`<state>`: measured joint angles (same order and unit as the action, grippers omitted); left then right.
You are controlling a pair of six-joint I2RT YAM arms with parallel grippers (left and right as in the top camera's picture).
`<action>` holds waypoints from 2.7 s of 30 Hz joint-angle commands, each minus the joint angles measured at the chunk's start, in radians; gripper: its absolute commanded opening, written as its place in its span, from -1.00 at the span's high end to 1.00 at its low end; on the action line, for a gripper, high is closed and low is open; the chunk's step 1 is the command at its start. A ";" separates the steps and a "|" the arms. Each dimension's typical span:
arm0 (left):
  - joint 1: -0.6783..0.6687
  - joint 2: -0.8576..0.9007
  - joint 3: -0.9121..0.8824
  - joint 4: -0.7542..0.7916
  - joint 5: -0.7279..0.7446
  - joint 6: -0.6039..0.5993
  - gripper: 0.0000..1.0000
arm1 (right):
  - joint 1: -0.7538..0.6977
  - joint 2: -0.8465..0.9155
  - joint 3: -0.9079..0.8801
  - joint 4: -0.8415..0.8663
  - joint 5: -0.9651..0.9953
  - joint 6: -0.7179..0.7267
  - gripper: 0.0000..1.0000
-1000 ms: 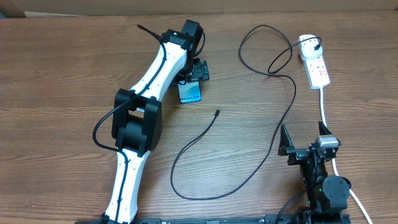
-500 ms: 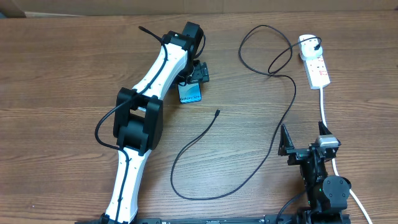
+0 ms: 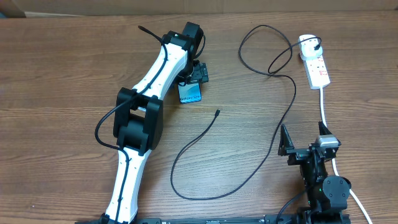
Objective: Plug charger to phone and switch on socket
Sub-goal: 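Lower the left gripper and close it on the phone's long edges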
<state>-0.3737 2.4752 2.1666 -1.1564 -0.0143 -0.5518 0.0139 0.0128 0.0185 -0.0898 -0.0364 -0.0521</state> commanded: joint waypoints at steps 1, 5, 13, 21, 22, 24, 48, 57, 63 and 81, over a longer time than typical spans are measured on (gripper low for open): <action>-0.008 0.023 0.009 -0.006 -0.025 -0.010 -1.00 | 0.002 -0.010 -0.010 0.006 0.006 -0.002 -0.99; -0.008 0.023 0.009 -0.006 -0.018 -0.010 -0.99 | 0.002 -0.010 -0.010 0.006 0.006 -0.002 -1.00; -0.009 0.023 0.008 -0.006 -0.018 -0.010 -1.00 | 0.002 -0.010 -0.010 0.006 0.006 -0.002 -1.00; -0.013 0.023 0.005 0.006 -0.022 -0.010 -1.00 | 0.002 -0.010 -0.010 0.006 0.006 -0.002 -1.00; -0.013 0.023 0.005 0.006 -0.021 -0.010 -0.99 | 0.002 -0.010 -0.010 0.006 0.006 -0.002 -1.00; -0.013 0.023 0.001 0.006 -0.022 -0.010 -1.00 | 0.002 -0.010 -0.010 0.006 0.006 -0.002 -1.00; -0.013 0.023 -0.089 0.088 -0.018 -0.010 -1.00 | 0.002 -0.010 -0.010 0.006 0.006 -0.002 -1.00; -0.013 0.023 -0.089 0.084 -0.018 -0.010 -0.99 | 0.002 -0.010 -0.010 0.006 0.006 -0.002 -1.00; -0.013 0.023 -0.089 0.068 -0.013 -0.009 -0.92 | 0.002 -0.010 -0.010 0.006 0.006 -0.002 -1.00; -0.013 0.023 -0.089 0.061 -0.011 -0.010 -0.83 | 0.002 -0.010 -0.010 0.006 0.006 -0.002 -1.00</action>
<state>-0.3805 2.4733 2.1117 -1.0874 -0.0494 -0.5514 0.0139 0.0128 0.0185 -0.0898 -0.0368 -0.0521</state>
